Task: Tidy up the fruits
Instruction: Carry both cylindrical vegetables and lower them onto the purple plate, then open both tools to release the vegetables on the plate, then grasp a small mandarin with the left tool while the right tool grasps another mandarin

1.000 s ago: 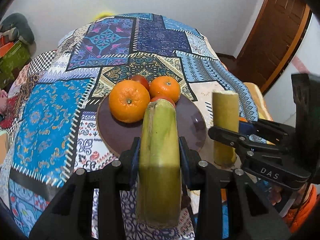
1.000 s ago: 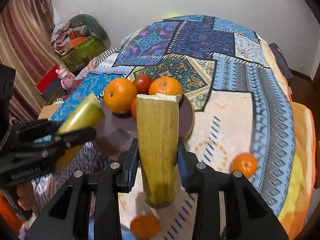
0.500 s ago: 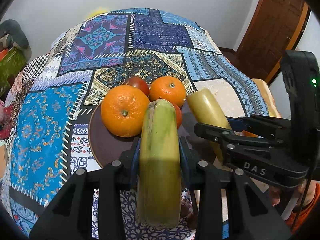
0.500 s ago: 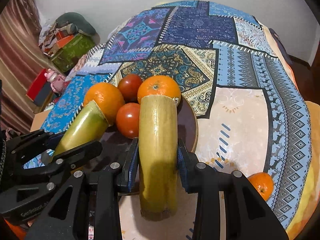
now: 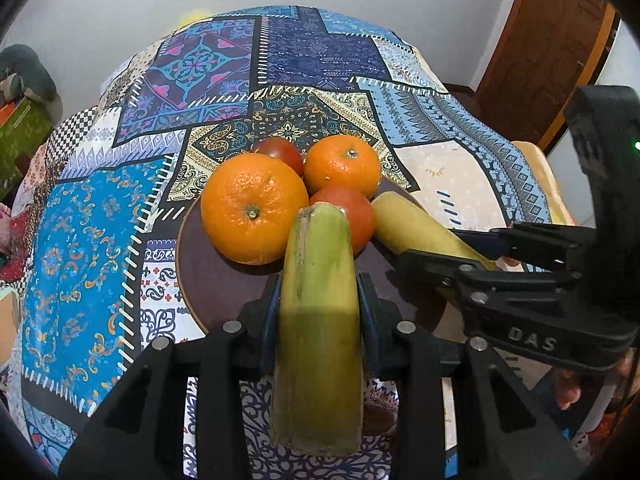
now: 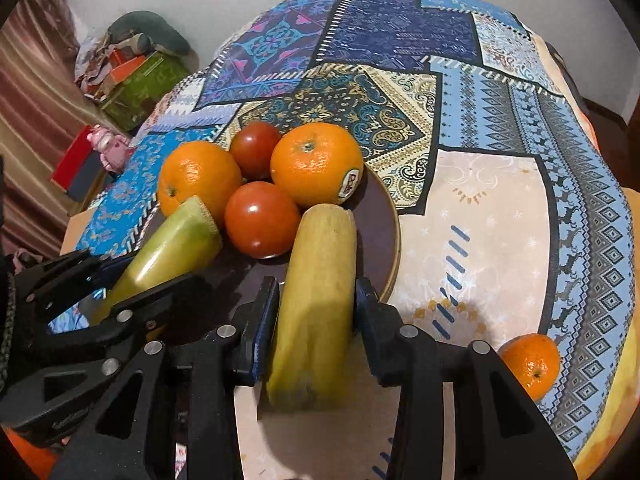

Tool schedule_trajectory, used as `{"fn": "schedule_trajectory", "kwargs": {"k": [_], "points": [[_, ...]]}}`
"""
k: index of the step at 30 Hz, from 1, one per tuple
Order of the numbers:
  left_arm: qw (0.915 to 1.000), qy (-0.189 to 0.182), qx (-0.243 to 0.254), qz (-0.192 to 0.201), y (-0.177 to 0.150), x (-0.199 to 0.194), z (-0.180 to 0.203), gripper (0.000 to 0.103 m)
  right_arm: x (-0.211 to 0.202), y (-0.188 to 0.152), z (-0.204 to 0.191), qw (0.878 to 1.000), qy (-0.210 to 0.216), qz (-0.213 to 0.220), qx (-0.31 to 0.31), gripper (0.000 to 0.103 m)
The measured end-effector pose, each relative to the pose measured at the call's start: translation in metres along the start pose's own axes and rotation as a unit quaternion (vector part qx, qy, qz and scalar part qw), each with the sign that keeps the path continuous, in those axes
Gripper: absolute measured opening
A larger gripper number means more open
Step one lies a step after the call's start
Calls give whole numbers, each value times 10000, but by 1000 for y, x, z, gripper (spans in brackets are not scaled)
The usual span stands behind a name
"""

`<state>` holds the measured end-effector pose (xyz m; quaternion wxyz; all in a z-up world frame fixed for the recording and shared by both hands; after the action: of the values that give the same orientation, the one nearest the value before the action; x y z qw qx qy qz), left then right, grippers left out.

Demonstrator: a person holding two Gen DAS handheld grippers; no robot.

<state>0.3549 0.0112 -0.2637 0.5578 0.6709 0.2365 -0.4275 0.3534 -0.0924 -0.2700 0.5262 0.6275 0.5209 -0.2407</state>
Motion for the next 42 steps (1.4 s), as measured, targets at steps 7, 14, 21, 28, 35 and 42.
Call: {"fn": "schedule_trajectory", "kwargs": {"k": [7,14,21,28,35,42], "points": [[9999,50,23,137,2,-14,1,37,-18,-13,1,9995,-45,100,-295,37],[9995,212,4,218,-1,-30,-7,37,-31,-23,-6,9981,-25,272,-551,37],[9993,247,-120,241,-5,-41,-12,37,-28,-26,-21,9974,169,237,-656,36],[9986,252,-28,469,-8,-76,-2,37,-47,-28,-17,9974,142,394,-583,36],[9981,117,-100,598,-28,-108,12,38,-81,-41,-8,9948,-68,720,-721,36],[9991,-169,-53,398,-53,-106,42,39,-98,-55,22,9941,-270,907,-526,41]]}}
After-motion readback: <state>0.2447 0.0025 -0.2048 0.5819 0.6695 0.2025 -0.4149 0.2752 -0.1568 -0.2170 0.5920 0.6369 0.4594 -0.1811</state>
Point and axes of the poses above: each gripper's, at about its wrist camera, not at the fingertips, and x roughly the way its jaws point, z to its right, y to its top, the point moved 8 cm from there along x, roughly the way its jaws point, and after that the axes turned 12 degrees about x, right-handed, at the moved point
